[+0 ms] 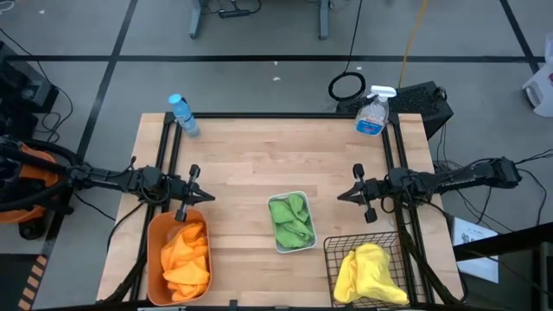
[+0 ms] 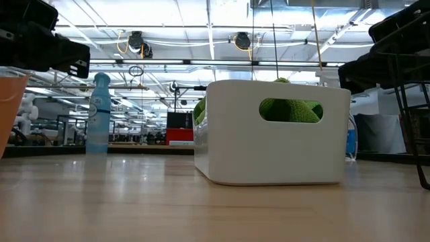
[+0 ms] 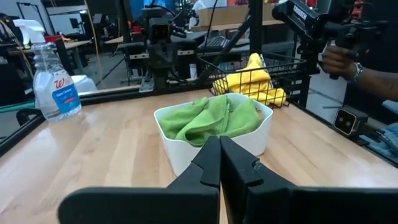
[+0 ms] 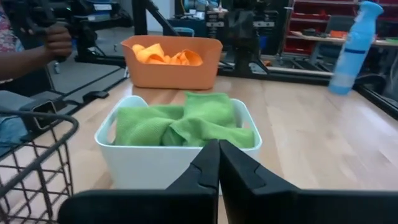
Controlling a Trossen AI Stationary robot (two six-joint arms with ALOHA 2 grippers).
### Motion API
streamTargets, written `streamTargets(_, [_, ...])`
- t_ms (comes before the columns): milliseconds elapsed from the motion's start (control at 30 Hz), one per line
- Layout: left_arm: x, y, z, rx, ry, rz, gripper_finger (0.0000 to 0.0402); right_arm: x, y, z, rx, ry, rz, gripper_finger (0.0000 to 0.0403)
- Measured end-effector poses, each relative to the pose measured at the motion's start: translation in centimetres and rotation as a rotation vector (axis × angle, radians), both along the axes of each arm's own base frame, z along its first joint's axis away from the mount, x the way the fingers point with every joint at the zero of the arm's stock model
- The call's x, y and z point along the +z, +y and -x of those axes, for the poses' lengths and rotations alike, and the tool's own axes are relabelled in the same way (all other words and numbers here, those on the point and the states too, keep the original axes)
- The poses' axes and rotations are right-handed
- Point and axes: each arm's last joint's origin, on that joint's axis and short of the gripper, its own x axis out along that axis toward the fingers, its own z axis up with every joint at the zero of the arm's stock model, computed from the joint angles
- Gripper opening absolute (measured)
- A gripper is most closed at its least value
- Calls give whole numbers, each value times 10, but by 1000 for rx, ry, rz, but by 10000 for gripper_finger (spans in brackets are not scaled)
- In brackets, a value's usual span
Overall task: Sort microfiber towel by color & place in baskets
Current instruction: Return to Home Position
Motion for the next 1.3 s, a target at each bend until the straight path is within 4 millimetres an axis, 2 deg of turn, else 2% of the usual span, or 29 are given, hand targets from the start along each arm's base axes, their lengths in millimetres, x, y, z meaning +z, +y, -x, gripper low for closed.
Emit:
streamTargets(533, [1, 1, 2, 33, -9, 17, 0, 2, -4, 7, -30, -1, -31, 0])
streamTargets(833, [1, 1, 2, 35, -1, 49, 0, 6, -2, 13, 40, -38, -42, 0])
streamTargets(1300, [-2, 0, 0, 28, -30, 100, 0, 8, -4, 25, -7, -76, -23, 0])
